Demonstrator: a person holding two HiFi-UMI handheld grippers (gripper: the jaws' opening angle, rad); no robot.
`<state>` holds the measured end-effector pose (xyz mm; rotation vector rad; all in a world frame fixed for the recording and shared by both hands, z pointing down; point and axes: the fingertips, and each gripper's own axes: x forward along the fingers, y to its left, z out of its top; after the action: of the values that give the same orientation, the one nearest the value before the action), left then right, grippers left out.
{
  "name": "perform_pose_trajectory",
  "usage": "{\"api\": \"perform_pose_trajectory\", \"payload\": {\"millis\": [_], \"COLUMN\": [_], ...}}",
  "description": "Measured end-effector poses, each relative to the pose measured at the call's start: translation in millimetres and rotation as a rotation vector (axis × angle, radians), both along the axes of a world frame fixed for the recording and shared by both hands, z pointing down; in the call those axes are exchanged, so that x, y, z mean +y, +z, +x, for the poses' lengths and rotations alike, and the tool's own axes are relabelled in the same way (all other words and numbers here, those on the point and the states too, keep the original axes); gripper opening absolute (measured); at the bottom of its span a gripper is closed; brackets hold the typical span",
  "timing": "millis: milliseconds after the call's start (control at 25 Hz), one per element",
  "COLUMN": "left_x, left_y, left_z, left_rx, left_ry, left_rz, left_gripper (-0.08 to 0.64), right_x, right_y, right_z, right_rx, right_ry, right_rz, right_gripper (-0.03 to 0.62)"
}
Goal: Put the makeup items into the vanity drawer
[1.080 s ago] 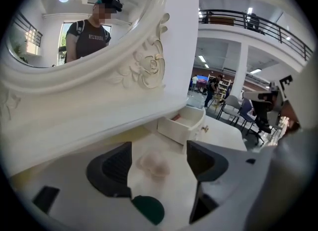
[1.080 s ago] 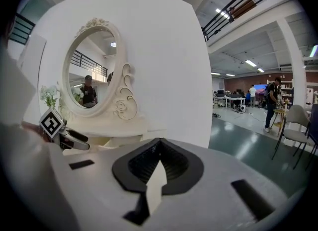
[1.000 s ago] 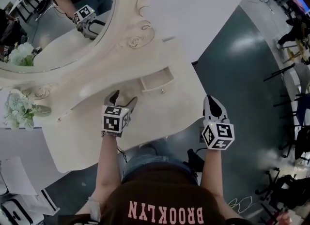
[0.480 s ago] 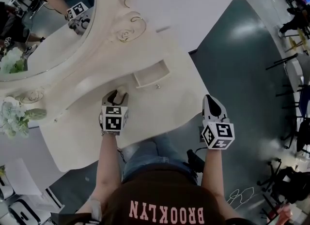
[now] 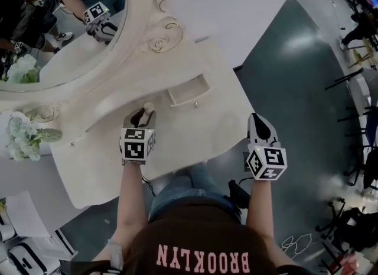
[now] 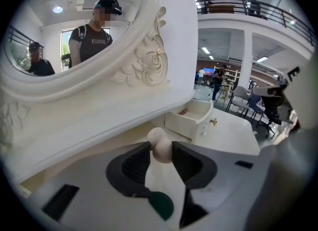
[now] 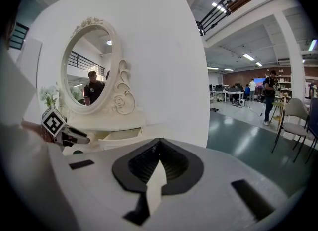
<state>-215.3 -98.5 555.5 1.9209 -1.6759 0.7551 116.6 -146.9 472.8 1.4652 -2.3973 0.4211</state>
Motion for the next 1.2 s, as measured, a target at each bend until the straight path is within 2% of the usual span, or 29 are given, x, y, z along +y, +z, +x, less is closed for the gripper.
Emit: {"api": "perform_pose_trajectory", "payload": {"millis": [280, 480, 840, 1200], "left_x": [-8, -18, -37, -64], "left_y": [-39, -55, -58, -51], "left_z": [-1, 12, 54, 88], "left_rx": [0.006, 0.02, 0.034, 0.016], "left_ry": [0.016, 0.058, 0.152, 0.2], "left_rz": [0.094, 0.134, 0.145, 0.136], "left_gripper": [0.132, 0.137, 0.15, 0.175], "right_x": [1, 4, 14, 9], "right_y": [-27, -41, -40, -33], "right_z": [-9, -1, 42, 77], "right_rx": [-0.014, -0.017, -0.013, -0.005], "right_ry": [-0.006, 0.02, 0.115, 0.177], "right_rz": [0.069, 0.104, 0.1, 0.089], "right_gripper": [-0.003, -0.002, -0.003, -0.002]}}
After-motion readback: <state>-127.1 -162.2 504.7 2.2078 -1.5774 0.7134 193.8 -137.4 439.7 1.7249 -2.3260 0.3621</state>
